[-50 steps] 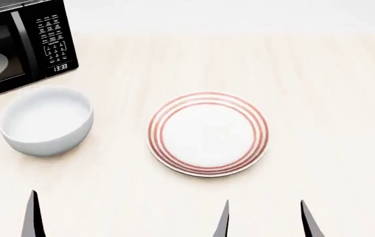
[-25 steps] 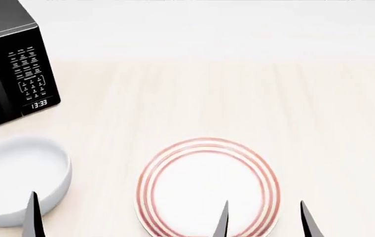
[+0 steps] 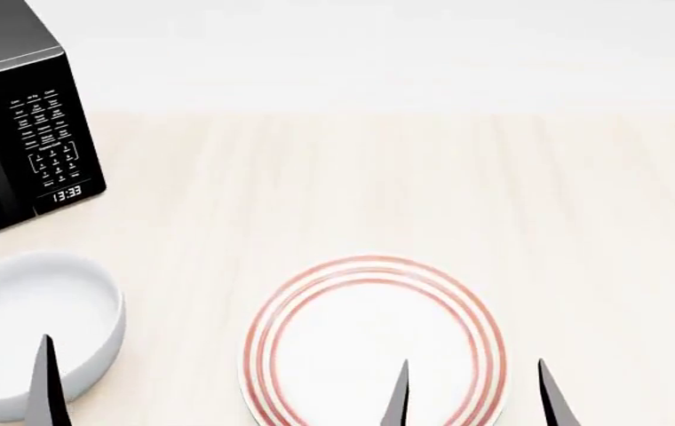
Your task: Pick up the white bowl and put it on the plate.
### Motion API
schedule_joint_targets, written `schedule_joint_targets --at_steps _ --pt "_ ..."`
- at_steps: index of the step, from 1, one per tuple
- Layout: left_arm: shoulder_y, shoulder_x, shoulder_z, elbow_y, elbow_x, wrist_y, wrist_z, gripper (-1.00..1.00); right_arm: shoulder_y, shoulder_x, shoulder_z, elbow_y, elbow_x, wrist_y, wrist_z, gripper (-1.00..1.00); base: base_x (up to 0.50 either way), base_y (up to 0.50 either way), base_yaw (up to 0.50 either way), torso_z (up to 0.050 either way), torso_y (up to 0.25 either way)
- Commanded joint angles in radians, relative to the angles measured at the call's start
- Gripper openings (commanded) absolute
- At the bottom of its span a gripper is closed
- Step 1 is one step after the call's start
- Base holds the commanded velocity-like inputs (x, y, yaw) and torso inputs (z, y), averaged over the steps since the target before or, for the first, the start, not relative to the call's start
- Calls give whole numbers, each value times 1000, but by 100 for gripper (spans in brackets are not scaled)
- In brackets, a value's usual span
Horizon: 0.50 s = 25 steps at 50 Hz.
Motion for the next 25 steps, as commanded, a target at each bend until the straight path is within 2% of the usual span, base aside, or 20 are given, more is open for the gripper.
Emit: schedule_joint_targets --at_steps 1,8,11,14,16,17,18,22,25 --pt "-32 -21 -18 129 1 -170 -9 100 -1 5 -9 3 1 -5 8 100 0 0 0 0 0" --pt "-181 -57 -104 281 -44 -491 12 100 4 9 -13 17 3 -12 12 100 0 0 0 0 0" --pt "-246 -97 -128 300 -62 -567 10 100 4 10 -15 19 5 -11 13 100 0 0 0 0 0" --pt "-322 -154 -152 300 -167 -644 -40 100 4 11 -18 25 5 -14 15 100 0 0 0 0 0" --pt "-395 -197 -223 300 -385 -702 -95 100 5 11 -24 30 7 -18 13 100 0 0 0 0 0" --pt "-412 -224 -219 299 -419 -716 -127 100 5 12 -26 33 5 -20 14 100 0 0 0 0 0" --pt "-446 -211 -272 285 -501 -768 -113 100 1 11 -31 34 3 -21 15 100 0 0 0 0 0" --pt "-538 -230 -356 210 -592 -852 -97 100 0 14 -31 34 6 -21 17 100 0 0 0 0 0" --pt "-575 -254 -378 156 -603 -867 -82 100 -1 13 -46 41 -5 -29 19 100 0 0 0 0 0"
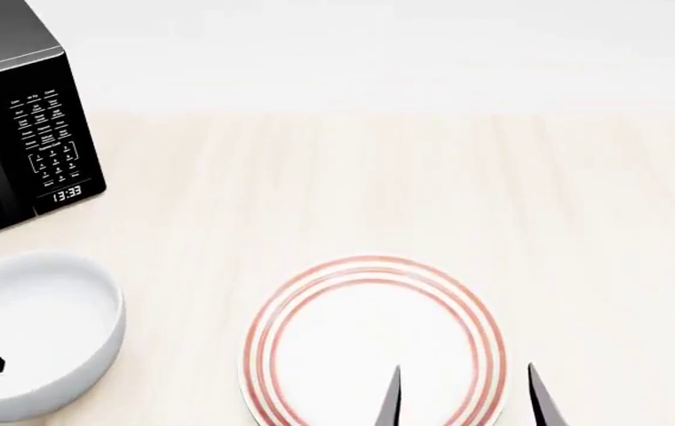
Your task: Pick up the white bowl and put it on the plate.
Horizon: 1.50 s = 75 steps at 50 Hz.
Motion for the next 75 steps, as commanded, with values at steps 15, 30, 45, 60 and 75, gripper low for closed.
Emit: schedule_joint_targets --at_steps 15,30,45,60,75 --pt "-389 -63 -302 -353 -466 -502 -11 100 0 19 -31 25 4 -17 22 100 0 0 0 0 0" --pt "-370 -34 -297 -628 -469 -534 28 100 -2 32 -43 31 9 -28 39 100 0 0 0 0 0" --pt "-346 -27 -273 -749 -448 -500 56 100 16 42 -47 43 21 -24 47 100 0 0 0 0 0" --pt "-333 -44 -265 -758 -413 -463 34 100 13 48 -65 46 19 -25 60 100 0 0 0 0 0" --pt "-339 -61 -242 -773 -371 -419 16 100 15 55 -75 49 23 -25 68 100 0 0 0 0 0"
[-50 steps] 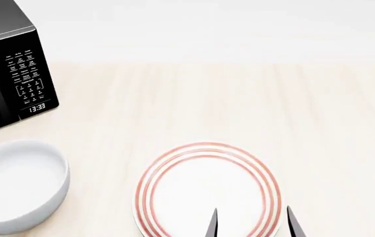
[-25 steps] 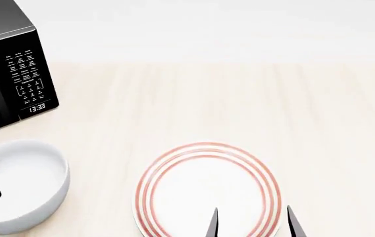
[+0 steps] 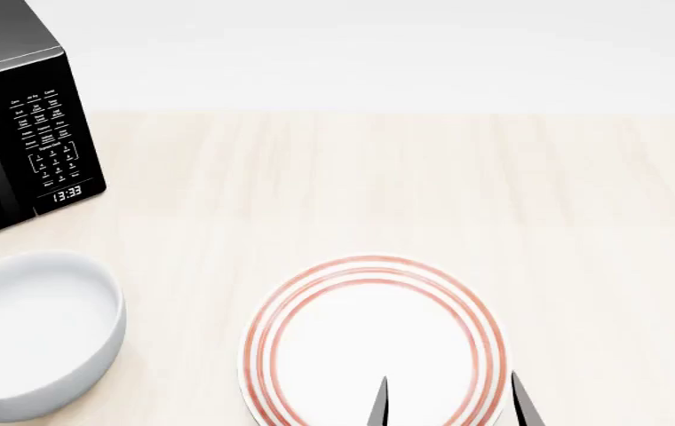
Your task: Pick up the white bowl and put it on the plate.
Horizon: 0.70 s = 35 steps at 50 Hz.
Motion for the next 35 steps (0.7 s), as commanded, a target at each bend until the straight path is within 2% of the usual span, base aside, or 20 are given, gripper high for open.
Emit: schedule_joint_targets --at_steps 1,35 --pt "3 -7 15 -20 27 34 -8 100 1 6 -8 1 2 0 7 100 0 0 0 0 0" --pt "-34 -12 91 -173 113 160 15 100 8 16 -25 18 3 -6 20 100 0 0 0 0 0"
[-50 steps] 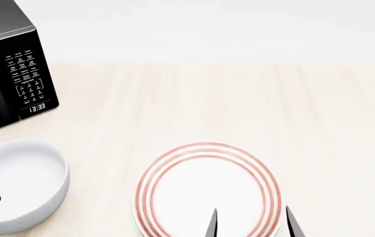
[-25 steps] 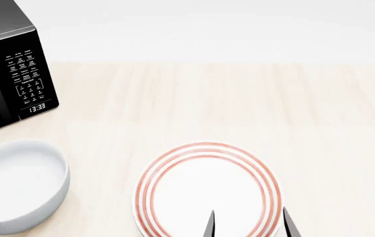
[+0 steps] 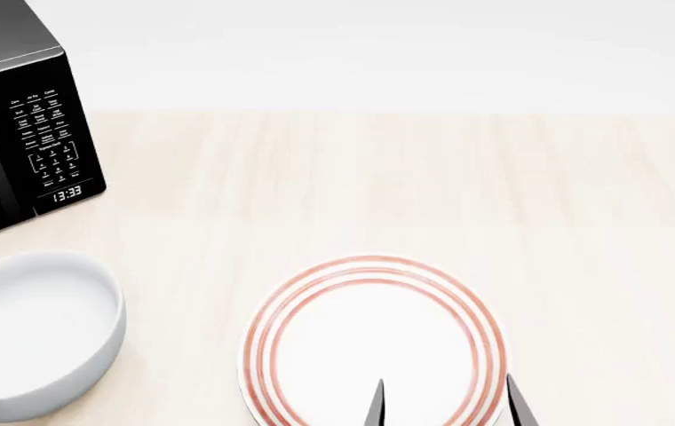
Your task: Pick up the white bowl and put it on the plate.
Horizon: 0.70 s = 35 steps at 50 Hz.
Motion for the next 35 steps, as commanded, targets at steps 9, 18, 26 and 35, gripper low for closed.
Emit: schedule_joint_targets --at_steps 9,18,26,35 --pt "-48 -6 60 -91 52 52 7 100 2 6 -8 6 2 -2 8 100 0 0 0 0 0" --pt "-66 -8 96 -159 80 102 35 100 2 9 -12 7 2 -2 11 100 0 0 0 0 0" --pt "-59 -2 108 -166 86 117 38 100 4 12 -15 10 3 -2 14 100 0 0 0 0 0" --pt "-46 7 115 -180 93 137 38 100 5 15 -16 5 6 0 18 100 0 0 0 0 0"
